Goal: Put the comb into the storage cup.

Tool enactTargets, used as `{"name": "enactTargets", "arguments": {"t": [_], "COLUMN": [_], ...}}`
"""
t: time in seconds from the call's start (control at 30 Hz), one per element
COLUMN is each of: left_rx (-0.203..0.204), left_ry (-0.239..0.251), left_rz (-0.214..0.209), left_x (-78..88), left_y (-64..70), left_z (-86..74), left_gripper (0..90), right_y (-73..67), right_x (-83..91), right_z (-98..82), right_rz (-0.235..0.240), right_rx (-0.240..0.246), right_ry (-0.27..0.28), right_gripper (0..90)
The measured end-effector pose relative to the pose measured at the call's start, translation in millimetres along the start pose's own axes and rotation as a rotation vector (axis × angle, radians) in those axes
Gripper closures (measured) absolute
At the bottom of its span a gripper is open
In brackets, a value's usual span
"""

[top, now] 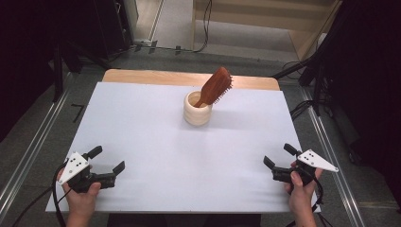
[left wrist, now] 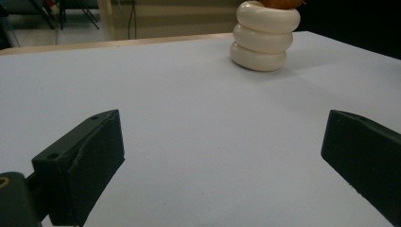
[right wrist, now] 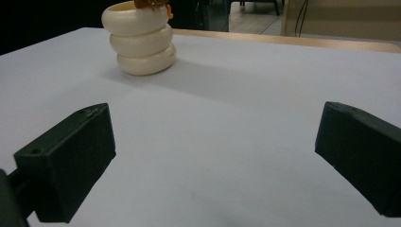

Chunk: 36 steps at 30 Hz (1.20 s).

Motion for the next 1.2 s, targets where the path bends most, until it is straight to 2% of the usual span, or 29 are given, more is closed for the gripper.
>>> {"name": "enactTargets", "arguments": {"t": [0.27, 1.0, 1.13, 1.2], "left_rx": [0.001, 0.016, 0.013, 0.011], "left_ry": [0.0, 0.01, 0.003, -0.003], "left_rz": [0.001, 0.003, 0.004, 0.007], "left_x": [0.0, 1.4, 0.4, 0.1], "left_y": [0.0, -1.3, -0.9, -1.0], "left_z": [-0.1, 0.1, -0.1, -0.2], "left_gripper": [0.2, 0.2, 0.2, 0.2], "right_y": [10.8, 37.1, 42.2, 41.0], "right_x": [13.1, 46.8, 49.5, 48.4], "right_z": [-6.0, -25.8, -30.7, -31.2], "right_rz": [-0.031, -0.106, -0.089, -0.097], "right_rx": [-0.012, 0.008, -0.049, -0.046], "right_ry": [-0.002, -0.011, 0.019, 0.02], "right_gripper": [0.0, 0.0, 0.0, 0.0]}}
Point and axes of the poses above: each handheld gripper's, and its own axes: x roughly backward along the jaws, z roughly out of its top, y roughly to its right, the point moved 3 cm from there along -x, roughly forward along the jaws, and after that the axes turned 2 degrees about -x, right-handed, at the moved point
